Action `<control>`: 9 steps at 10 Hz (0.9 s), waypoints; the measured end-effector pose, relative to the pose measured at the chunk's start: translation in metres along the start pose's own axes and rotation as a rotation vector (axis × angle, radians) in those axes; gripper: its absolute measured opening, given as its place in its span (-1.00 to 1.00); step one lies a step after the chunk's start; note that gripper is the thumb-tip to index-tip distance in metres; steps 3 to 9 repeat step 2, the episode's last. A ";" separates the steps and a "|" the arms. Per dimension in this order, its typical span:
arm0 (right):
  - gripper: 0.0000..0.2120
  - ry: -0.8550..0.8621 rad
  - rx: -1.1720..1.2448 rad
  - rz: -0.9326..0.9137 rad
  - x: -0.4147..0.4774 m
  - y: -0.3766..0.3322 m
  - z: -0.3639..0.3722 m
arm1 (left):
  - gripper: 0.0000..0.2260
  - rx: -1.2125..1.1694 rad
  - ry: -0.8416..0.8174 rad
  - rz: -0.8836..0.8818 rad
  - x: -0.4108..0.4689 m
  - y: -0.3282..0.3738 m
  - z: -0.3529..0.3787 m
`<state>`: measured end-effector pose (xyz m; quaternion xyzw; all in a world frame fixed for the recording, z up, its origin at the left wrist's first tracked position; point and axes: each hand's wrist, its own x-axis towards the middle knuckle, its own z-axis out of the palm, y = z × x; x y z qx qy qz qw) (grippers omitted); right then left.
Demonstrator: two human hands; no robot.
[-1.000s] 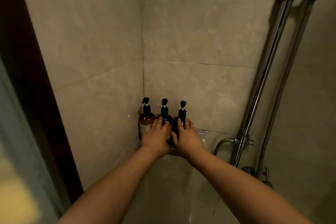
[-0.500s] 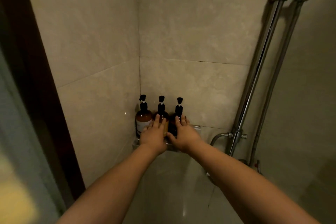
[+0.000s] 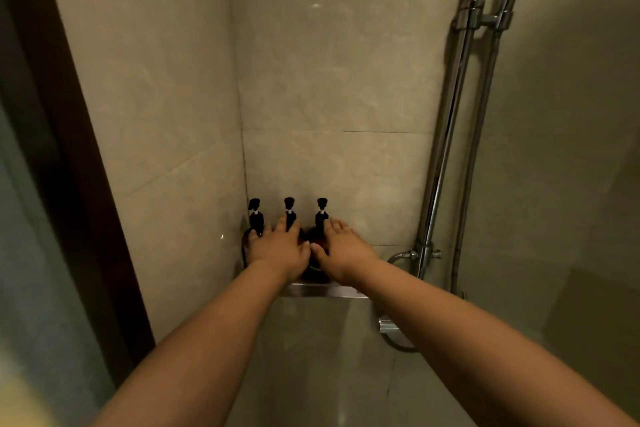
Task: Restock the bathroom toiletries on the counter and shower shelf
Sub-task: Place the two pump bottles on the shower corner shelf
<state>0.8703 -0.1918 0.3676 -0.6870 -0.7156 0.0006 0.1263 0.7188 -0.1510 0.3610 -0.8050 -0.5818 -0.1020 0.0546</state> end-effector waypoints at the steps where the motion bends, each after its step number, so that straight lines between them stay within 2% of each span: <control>1: -0.27 -0.035 -0.006 0.020 -0.013 0.000 -0.007 | -0.40 -0.008 -0.012 0.003 -0.002 -0.002 -0.005; 2: -0.31 0.002 0.178 0.082 -0.021 -0.016 -0.023 | -0.40 -0.010 -0.013 0.010 -0.003 -0.004 -0.007; 9: -0.31 0.002 0.178 0.082 -0.021 -0.016 -0.023 | -0.40 -0.010 -0.013 0.010 -0.003 -0.004 -0.007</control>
